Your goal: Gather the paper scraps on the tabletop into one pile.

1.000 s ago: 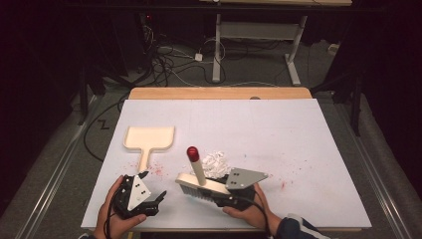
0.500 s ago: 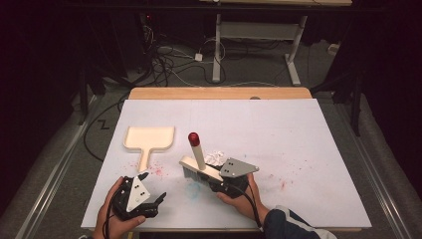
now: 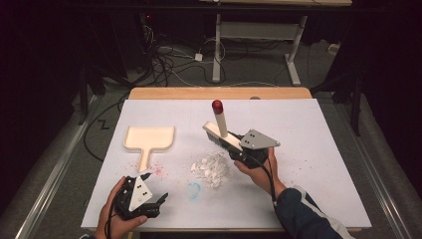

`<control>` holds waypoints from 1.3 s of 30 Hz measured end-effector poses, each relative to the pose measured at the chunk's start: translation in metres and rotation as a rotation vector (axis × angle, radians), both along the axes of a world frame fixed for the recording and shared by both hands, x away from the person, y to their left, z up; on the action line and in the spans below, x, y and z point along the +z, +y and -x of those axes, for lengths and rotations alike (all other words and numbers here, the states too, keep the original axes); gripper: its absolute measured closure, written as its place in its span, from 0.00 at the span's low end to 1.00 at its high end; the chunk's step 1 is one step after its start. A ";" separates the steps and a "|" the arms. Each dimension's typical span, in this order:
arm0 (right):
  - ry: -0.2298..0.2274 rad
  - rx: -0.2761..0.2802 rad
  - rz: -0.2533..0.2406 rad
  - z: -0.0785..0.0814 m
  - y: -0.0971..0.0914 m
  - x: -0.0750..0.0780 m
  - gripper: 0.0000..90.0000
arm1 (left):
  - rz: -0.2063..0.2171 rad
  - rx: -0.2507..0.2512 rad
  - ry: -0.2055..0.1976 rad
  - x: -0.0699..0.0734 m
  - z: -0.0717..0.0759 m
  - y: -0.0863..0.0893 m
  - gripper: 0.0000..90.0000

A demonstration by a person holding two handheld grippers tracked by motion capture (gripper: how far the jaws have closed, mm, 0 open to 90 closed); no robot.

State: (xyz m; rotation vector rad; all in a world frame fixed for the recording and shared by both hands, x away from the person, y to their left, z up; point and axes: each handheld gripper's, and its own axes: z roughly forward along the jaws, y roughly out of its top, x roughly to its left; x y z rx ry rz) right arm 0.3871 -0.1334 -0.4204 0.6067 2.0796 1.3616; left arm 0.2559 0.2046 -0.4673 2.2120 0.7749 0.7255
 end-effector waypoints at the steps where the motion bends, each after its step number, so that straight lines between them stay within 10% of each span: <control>1: 0.001 -0.011 0.011 -0.008 0.000 -0.005 0.75 | -0.002 -0.003 0.001 0.000 0.000 -0.001 0.20; 8: 0.027 -0.026 0.085 -0.031 0.012 -0.037 0.75 | 0.000 -0.006 0.011 -0.002 -0.001 -0.001 0.20; 20: 0.079 0.274 0.064 0.003 0.018 -0.043 0.75 | -0.010 -0.012 0.012 -0.002 0.001 -0.004 0.20; 32: 0.021 0.137 0.007 0.004 -0.018 -0.012 0.75 | -0.021 -0.018 0.010 -0.002 -0.001 -0.006 0.20; 39: 0.099 0.111 0.049 0.024 -0.049 -0.001 0.75 | -0.032 -0.023 0.007 -0.003 0.000 -0.008 0.20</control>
